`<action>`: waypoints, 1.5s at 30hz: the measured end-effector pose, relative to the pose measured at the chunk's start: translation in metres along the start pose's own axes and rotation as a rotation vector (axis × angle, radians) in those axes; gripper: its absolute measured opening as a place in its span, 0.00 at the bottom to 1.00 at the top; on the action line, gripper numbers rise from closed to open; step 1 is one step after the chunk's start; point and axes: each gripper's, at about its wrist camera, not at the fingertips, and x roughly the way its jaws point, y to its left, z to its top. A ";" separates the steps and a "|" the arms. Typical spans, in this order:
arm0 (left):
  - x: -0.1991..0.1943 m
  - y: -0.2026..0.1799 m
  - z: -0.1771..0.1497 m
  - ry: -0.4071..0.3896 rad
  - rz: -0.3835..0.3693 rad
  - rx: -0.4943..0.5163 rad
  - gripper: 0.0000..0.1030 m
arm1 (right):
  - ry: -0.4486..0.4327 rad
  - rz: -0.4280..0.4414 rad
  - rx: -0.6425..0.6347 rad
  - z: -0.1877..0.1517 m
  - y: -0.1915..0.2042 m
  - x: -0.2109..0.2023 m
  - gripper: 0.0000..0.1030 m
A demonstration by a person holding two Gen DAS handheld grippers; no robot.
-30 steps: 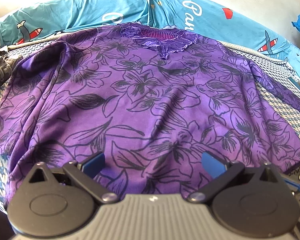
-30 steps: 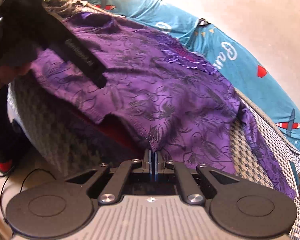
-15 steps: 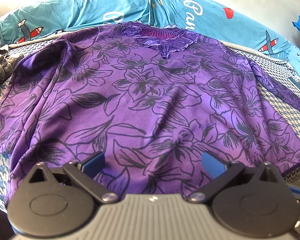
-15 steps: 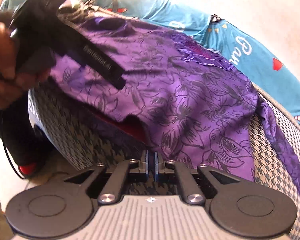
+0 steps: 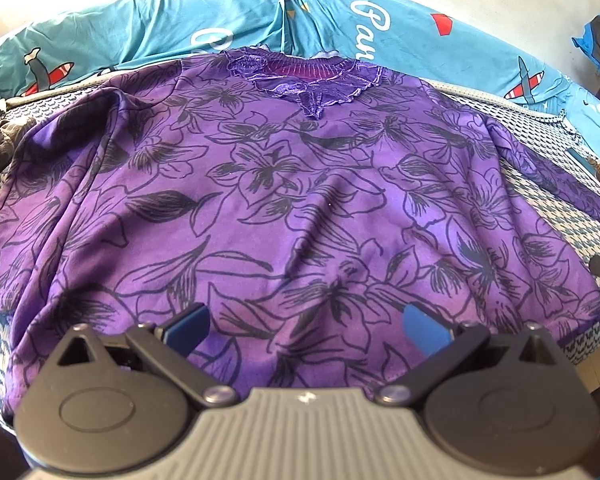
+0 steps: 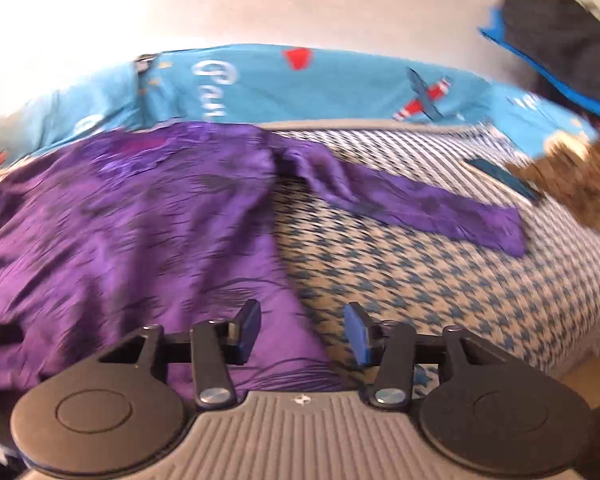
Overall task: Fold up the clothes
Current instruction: 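Move the open right gripper to the sleeve's cuff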
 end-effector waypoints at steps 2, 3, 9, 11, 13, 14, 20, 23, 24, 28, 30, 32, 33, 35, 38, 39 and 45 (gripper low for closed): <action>0.001 0.000 0.000 0.004 0.000 -0.005 1.00 | 0.047 0.012 0.053 -0.001 -0.008 0.007 0.46; 0.001 0.000 0.000 0.005 0.000 -0.006 1.00 | 0.067 0.011 0.070 -0.003 -0.010 0.010 0.46; 0.001 -0.002 -0.001 0.005 0.002 0.010 1.00 | 0.120 0.013 0.149 -0.011 -0.017 0.018 0.49; 0.001 -0.002 -0.001 0.006 0.002 0.010 1.00 | 0.126 0.036 0.159 -0.013 -0.019 0.024 0.49; 0.002 -0.002 -0.001 0.006 0.003 0.009 1.00 | 0.118 0.040 0.141 -0.014 -0.017 0.025 0.46; 0.002 -0.002 -0.001 0.006 0.004 0.008 1.00 | 0.115 0.044 0.134 -0.015 -0.015 0.025 0.44; 0.002 -0.003 -0.002 0.008 0.010 0.020 1.00 | 0.108 0.090 0.168 -0.016 -0.018 0.024 0.15; 0.003 -0.002 -0.002 0.009 0.015 0.020 1.00 | 0.090 0.083 0.162 -0.017 -0.016 0.022 0.10; 0.003 -0.002 -0.002 0.009 0.017 0.020 1.00 | 0.080 0.074 0.164 -0.017 -0.017 0.020 0.09; 0.003 0.001 -0.002 0.013 0.027 0.013 1.00 | 0.040 0.035 0.167 -0.014 -0.021 0.009 0.07; 0.002 0.002 -0.002 0.012 0.030 0.008 1.00 | 0.026 0.003 0.158 -0.013 -0.022 0.004 0.06; 0.002 0.005 -0.003 0.014 0.034 0.003 1.00 | 0.024 -0.034 0.148 -0.013 -0.023 0.003 0.06; 0.003 0.005 -0.003 0.019 0.044 0.005 1.00 | 0.027 -0.052 0.142 -0.013 -0.023 0.004 0.05; 0.003 0.007 -0.003 0.024 0.060 0.008 1.00 | 0.047 -0.092 0.127 -0.014 -0.022 0.010 0.05; 0.003 0.011 -0.003 0.026 0.064 0.000 1.00 | 0.066 -0.131 0.103 -0.016 -0.020 0.014 0.04; 0.003 0.012 -0.003 0.030 0.071 0.000 1.00 | 0.070 -0.140 0.091 -0.018 -0.019 0.015 0.04; 0.004 0.014 -0.006 0.050 0.106 0.030 1.00 | 0.104 -0.171 0.057 -0.021 -0.016 0.019 0.04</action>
